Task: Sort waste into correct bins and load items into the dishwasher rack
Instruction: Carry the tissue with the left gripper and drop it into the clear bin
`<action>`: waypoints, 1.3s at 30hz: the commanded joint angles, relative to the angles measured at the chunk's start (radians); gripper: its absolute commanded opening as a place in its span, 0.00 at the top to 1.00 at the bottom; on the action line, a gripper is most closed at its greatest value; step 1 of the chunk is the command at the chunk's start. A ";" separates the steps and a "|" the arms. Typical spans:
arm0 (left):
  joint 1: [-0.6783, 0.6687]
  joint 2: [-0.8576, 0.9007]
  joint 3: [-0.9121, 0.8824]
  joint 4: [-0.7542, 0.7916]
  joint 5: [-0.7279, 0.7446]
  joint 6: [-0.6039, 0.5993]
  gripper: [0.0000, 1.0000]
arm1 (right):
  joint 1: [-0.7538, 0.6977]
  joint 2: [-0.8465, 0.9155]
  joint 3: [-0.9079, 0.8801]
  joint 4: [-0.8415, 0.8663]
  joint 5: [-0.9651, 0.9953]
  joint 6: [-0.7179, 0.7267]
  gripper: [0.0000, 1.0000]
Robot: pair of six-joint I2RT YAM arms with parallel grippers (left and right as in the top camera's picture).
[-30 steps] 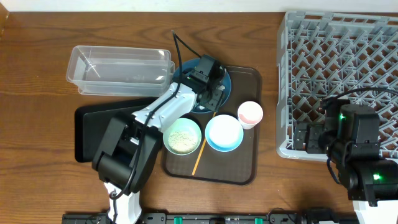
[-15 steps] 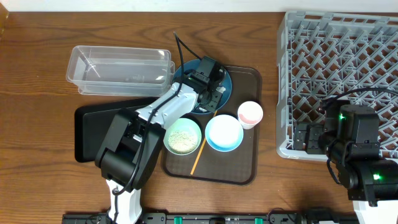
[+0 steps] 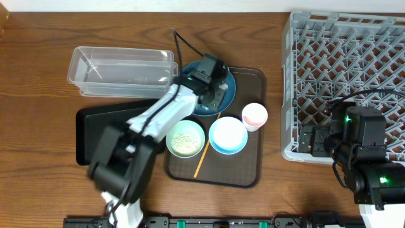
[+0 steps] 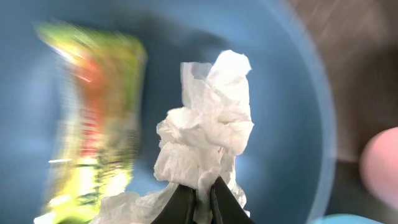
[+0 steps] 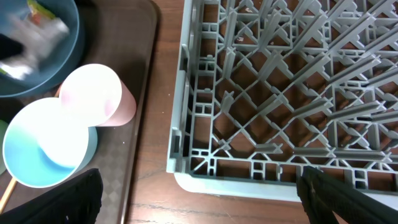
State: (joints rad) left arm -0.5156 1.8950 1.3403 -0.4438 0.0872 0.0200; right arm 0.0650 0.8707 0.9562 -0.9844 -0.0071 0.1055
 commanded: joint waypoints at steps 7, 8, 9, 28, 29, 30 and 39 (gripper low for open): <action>0.151 -0.272 0.019 -0.018 -0.055 -0.002 0.91 | 0.008 0.000 0.007 -0.003 0.000 -0.006 0.01; 0.180 -0.286 0.020 -0.021 -0.055 -0.002 0.91 | 0.007 0.000 0.007 -0.003 0.000 -0.006 0.01; 0.203 -0.292 0.019 -0.023 -0.055 -0.002 0.91 | 0.008 0.000 0.007 -0.002 -0.001 -0.006 0.01; 0.409 -0.238 0.016 -0.029 0.003 -0.016 0.57 | 0.008 0.000 0.007 0.000 -0.001 -0.005 0.01; 0.404 -0.238 0.016 -0.029 0.035 -0.016 0.56 | 0.008 0.000 0.007 0.000 -0.001 -0.005 0.01; 0.397 -0.238 0.016 -0.030 0.075 -0.013 0.54 | 0.008 0.000 0.006 0.000 -0.001 -0.005 0.01; 0.260 -0.232 0.005 -0.039 0.145 0.046 0.44 | 0.007 0.000 0.007 0.000 -0.001 -0.005 0.01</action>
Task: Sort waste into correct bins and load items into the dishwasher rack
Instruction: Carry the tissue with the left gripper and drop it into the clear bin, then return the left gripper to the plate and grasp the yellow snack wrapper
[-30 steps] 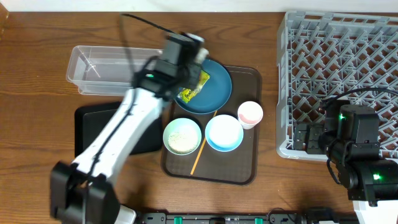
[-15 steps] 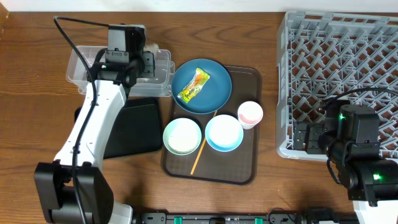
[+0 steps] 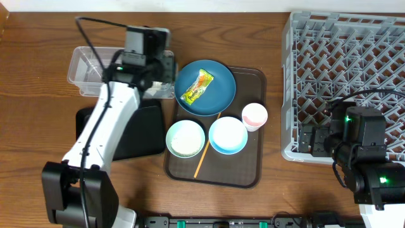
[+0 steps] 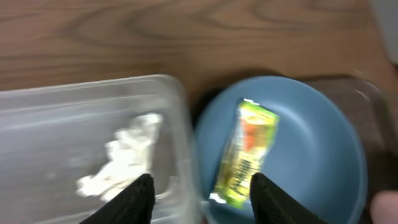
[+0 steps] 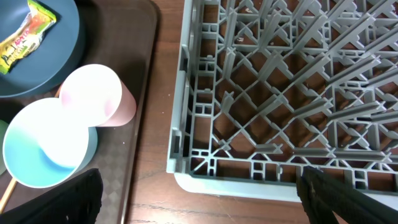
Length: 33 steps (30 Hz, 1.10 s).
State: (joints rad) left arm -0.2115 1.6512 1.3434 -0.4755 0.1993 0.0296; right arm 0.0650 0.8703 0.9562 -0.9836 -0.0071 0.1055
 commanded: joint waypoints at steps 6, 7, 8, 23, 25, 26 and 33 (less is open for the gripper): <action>-0.133 0.071 0.001 -0.021 -0.018 0.076 0.38 | 0.008 0.000 0.006 -0.001 -0.001 -0.005 0.01; -0.143 0.091 0.001 -0.020 -0.040 0.076 0.35 | 0.008 0.000 0.007 -0.002 -0.001 -0.005 0.01; -0.150 0.108 0.001 -0.019 -0.051 0.079 0.32 | 0.008 0.000 0.007 -0.002 -0.001 -0.005 0.01; -0.168 0.342 0.001 0.029 -0.114 0.113 0.20 | 0.008 0.000 0.006 -0.005 -0.001 -0.005 0.01; -0.168 0.358 0.001 0.029 -0.114 0.113 0.20 | 0.008 0.000 0.006 -0.005 -0.001 -0.005 0.01; -0.168 0.367 0.001 0.029 -0.114 0.113 0.20 | 0.008 0.000 0.007 -0.005 -0.001 -0.005 0.01; -0.171 0.377 0.001 0.028 -0.102 0.111 0.32 | 0.008 0.000 0.006 -0.005 -0.001 -0.005 0.01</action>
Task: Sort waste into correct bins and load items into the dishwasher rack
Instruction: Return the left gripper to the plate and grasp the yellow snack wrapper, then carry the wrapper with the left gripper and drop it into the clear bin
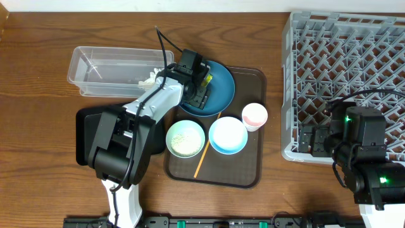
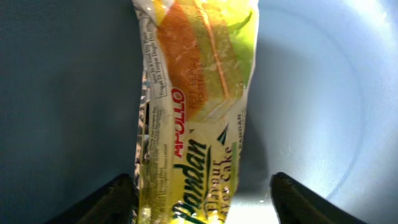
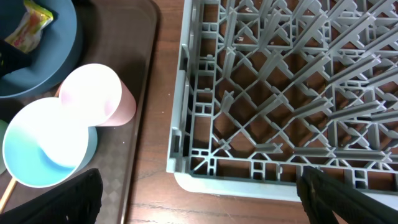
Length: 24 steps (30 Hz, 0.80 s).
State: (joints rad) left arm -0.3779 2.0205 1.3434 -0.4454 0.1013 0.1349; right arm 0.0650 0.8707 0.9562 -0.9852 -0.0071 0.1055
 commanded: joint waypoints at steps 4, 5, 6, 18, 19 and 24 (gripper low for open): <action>-0.024 0.010 0.001 -0.021 -0.005 0.003 0.36 | 0.008 0.000 0.007 -0.003 -0.001 -0.005 0.01; -0.028 0.012 0.001 -0.021 -0.005 0.003 0.36 | 0.008 0.000 0.007 -0.003 -0.001 -0.005 0.01; -0.034 0.014 0.001 -0.021 -0.005 0.003 0.36 | 0.008 0.000 0.006 -0.003 -0.001 -0.005 0.01; -0.048 0.015 0.001 -0.026 -0.005 0.003 0.80 | 0.008 0.000 0.006 -0.018 -0.001 -0.005 0.01; -0.048 0.015 0.001 -0.028 -0.005 0.003 0.87 | 0.008 0.000 0.007 -0.019 -0.001 -0.005 0.01; -0.048 0.011 0.002 -0.040 -0.007 0.003 0.94 | 0.007 0.000 0.007 -0.019 -0.001 -0.005 0.01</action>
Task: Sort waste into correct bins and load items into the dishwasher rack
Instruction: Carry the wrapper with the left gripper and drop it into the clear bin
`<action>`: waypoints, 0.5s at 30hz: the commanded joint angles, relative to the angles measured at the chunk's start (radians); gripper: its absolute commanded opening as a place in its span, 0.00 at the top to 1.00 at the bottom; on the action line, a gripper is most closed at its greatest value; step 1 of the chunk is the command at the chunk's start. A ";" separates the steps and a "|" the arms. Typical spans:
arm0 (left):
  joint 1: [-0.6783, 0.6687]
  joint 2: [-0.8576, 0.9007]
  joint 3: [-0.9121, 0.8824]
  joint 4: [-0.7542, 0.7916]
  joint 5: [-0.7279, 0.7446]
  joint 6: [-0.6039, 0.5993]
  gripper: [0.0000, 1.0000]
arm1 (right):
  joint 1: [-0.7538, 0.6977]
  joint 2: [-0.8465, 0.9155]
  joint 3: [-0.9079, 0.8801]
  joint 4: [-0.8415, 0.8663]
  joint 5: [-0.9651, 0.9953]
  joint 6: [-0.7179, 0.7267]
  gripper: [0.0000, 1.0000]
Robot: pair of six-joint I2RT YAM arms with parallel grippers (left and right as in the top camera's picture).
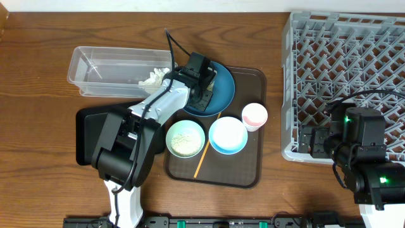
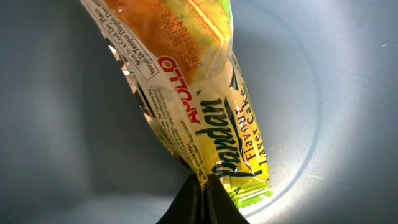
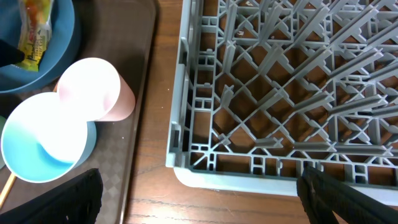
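A yellow snack wrapper [image 2: 186, 93] printed "Pandan" lies in the blue plate [image 1: 223, 88] on the brown tray [image 1: 247, 171]. My left gripper [image 2: 202, 180] is down in the plate and shut on the wrapper's lower edge; from overhead the left gripper [image 1: 201, 81] covers the wrapper. The right wrist view shows the wrapper [image 3: 34, 31] at the top left. A crumpled tissue [image 1: 152, 79] lies in the clear bin [image 1: 114, 69]. My right gripper [image 3: 199, 199] stands wide open beside the near left corner of the grey dishwasher rack [image 1: 348, 63], holding nothing.
On the tray also stand a green bowl [image 1: 185, 138], a light blue bowl [image 1: 228, 135], a pink cup [image 1: 254, 116] and a wooden chopstick [image 1: 202, 158]. A black bin [image 1: 88, 136] sits left of the tray, under my left arm.
My left gripper was open around the wrapper in the plate; now it is shut on the wrapper's edge, and the wrapper lies more tilted. The right arm has hardly moved.
My left gripper was shut on the crumpled tissue over the blue plate. Then it was open over the clear bin with the tissue lying inside. Then it was back at the plate, open around the wrapper, and now it is shut on it.
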State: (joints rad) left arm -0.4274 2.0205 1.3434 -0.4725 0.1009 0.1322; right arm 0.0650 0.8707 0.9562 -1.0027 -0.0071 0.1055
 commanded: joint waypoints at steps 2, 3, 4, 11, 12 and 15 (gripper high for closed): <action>0.002 0.002 0.009 -0.026 -0.024 0.005 0.94 | 0.008 0.000 0.006 -0.001 -0.001 -0.005 0.01; 0.002 -0.009 0.014 -0.034 -0.034 0.006 0.94 | 0.008 0.000 0.007 -0.001 -0.001 -0.006 0.01; 0.002 -0.021 0.018 -0.041 -0.040 0.006 0.94 | 0.008 0.000 0.006 -0.001 0.000 -0.005 0.01; 0.010 -0.182 0.019 -0.057 -0.043 0.005 0.94 | 0.008 0.000 0.006 -0.001 0.000 -0.006 0.01; 0.016 -0.210 0.019 -0.063 -0.043 0.005 0.94 | 0.008 0.000 0.007 -0.002 0.000 -0.006 0.01; 0.043 -0.282 0.019 -0.073 -0.043 0.005 0.94 | 0.008 0.000 0.007 -0.003 0.000 -0.006 0.01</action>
State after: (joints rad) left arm -0.4145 1.8080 1.3434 -0.5354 0.0711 0.1322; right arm 0.0650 0.8703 0.9562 -1.0046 -0.0071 0.1055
